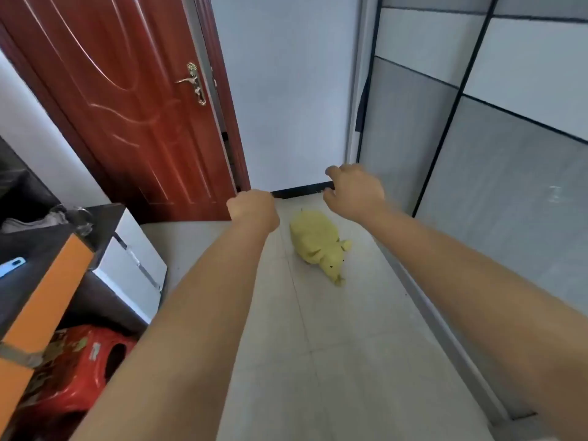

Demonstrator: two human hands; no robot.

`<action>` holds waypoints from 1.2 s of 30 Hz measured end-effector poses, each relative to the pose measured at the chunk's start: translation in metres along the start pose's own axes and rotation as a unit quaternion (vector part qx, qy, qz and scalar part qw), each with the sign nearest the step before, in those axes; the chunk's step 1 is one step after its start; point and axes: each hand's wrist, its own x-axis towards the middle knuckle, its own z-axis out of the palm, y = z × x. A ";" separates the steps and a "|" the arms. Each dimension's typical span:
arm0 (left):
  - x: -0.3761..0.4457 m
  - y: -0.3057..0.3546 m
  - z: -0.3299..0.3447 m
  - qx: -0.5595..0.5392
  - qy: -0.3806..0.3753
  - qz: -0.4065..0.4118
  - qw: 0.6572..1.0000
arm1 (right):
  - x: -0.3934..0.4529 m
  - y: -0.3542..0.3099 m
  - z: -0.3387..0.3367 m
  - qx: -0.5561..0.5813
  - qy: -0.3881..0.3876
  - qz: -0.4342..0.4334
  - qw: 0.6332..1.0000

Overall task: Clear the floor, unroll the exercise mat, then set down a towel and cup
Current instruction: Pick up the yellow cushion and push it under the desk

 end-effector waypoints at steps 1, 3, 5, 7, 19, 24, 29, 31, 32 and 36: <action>0.008 0.004 0.007 0.003 -0.036 -0.005 0.999 | 0.006 0.006 0.010 -0.007 -0.027 0.013 1.000; 0.031 0.012 0.031 0.005 -0.072 -0.008 0.997 | 0.023 0.026 0.037 0.000 -0.057 0.026 0.998; 0.062 0.026 0.051 0.010 -0.098 -0.001 0.995 | 0.046 0.049 0.066 0.004 -0.088 0.035 0.996; 0.105 0.045 0.067 0.010 -0.110 -0.006 0.994 | 0.084 0.080 0.093 0.013 -0.094 0.043 0.995; 0.282 0.100 0.141 -0.022 -0.215 0.019 0.976 | 0.224 0.199 0.224 0.099 -0.256 0.145 0.951; 0.373 0.089 0.182 -0.015 -0.248 0.035 0.968 | 0.282 0.219 0.290 0.109 -0.310 0.197 0.923; 0.475 0.082 0.221 -0.022 -0.288 0.064 0.955 | 0.337 0.227 0.352 0.121 -0.359 0.285 0.880; 0.510 0.081 0.237 -0.022 -0.302 0.062 0.951 | 0.351 0.234 0.377 0.130 -0.390 0.323 0.852; 0.526 0.082 0.244 -0.024 -0.314 0.063 0.947 | 0.355 0.235 0.387 0.140 -0.411 0.341 0.834; 0.577 0.095 0.277 -0.022 -0.342 0.079 0.936 | 0.365 0.257 0.423 0.171 -0.445 0.400 0.782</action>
